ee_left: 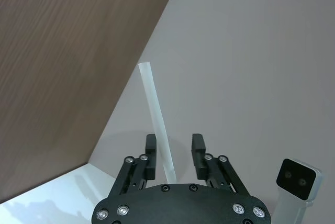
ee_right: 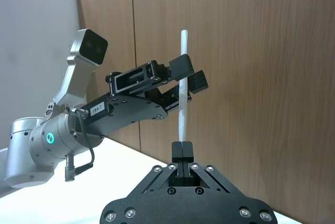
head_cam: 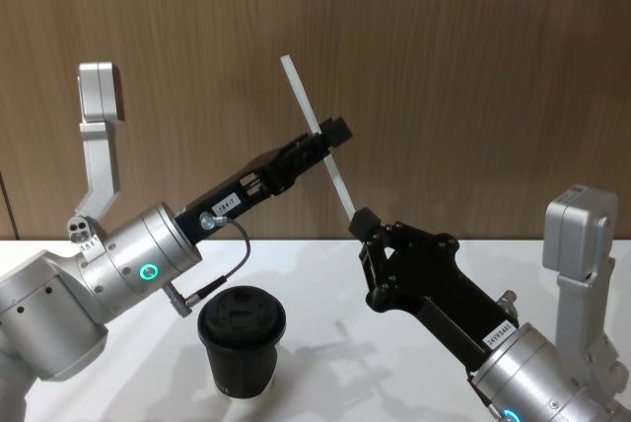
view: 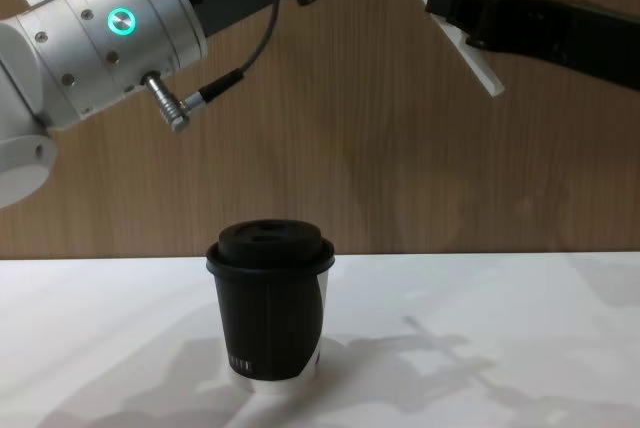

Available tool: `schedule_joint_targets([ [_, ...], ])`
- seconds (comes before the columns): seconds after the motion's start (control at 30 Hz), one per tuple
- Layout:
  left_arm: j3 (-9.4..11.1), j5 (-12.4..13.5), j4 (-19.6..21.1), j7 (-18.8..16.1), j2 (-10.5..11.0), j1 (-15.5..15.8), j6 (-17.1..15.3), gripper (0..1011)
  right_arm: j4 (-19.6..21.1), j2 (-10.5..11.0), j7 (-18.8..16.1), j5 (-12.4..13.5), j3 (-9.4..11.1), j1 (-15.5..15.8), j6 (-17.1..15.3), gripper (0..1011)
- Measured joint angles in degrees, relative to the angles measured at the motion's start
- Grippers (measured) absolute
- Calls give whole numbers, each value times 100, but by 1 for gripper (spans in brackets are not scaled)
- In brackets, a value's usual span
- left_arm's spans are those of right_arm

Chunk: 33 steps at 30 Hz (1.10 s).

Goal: Pick up the straw with one hand, pass it to the other hand, and insert it into the cup.

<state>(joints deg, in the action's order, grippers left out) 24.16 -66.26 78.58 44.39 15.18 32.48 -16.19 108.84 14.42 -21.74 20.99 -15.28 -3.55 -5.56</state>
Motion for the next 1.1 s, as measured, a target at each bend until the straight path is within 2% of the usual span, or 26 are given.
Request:
schedule_joint_targets([
  [0.1,8,-6,13,-8,12,5,16,386,0,0,0,0,0,0,0,0],
  [0.13,9,-8,16,-10,17,6,22,325,0,0,0,0,0,0,0,0],
  [0.2,14,-13,24,-18,31,11,35,283,0,0,0,0,0,0,0,0],
  [0.33,20,-23,40,-27,54,15,55,128,0,0,0,0,0,0,0,0],
  [0.47,28,-31,53,-30,74,16,72,57,0,0,0,0,-1,0,0,0],
  [0.8,55,-57,62,-44,119,23,120,8,0,0,0,0,-1,0,0,4],
  [1.1,101,-95,47,-46,130,31,162,7,-1,0,0,-1,0,0,-1,231],
])
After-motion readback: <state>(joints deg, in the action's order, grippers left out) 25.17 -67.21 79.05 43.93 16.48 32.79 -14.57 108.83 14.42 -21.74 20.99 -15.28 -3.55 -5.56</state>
